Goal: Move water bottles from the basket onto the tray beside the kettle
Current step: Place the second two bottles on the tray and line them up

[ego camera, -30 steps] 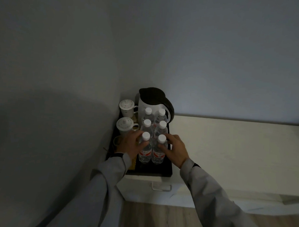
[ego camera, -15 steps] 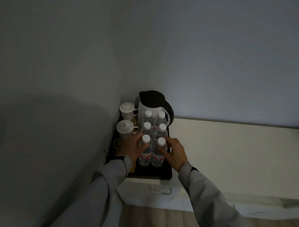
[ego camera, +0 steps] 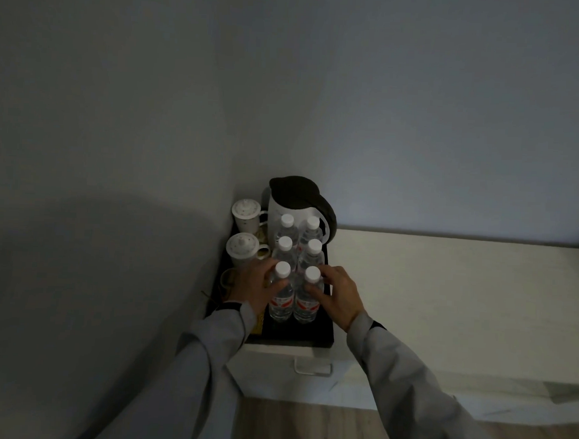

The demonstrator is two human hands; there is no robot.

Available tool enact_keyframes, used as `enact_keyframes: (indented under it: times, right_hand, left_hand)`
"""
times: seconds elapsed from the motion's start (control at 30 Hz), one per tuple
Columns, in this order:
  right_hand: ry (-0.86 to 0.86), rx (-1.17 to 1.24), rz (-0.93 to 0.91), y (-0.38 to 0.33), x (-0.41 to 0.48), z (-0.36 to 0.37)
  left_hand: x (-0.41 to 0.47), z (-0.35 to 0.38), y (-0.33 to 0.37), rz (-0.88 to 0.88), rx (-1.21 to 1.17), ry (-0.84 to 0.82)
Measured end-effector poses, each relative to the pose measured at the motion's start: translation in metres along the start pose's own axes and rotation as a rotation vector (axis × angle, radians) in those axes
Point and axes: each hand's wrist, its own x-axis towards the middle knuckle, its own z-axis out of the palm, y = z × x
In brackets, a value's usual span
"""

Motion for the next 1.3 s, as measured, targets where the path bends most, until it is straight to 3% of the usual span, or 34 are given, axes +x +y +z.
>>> enact_keyframes:
  times: [1.3]
  right_hand:
    - [0.016,-0.009,0.067,-0.0011,-0.0006,0.0041]
  left_hand:
    - [0.0006,0.0009,0.0001,-0.047,-0.009,-0.023]
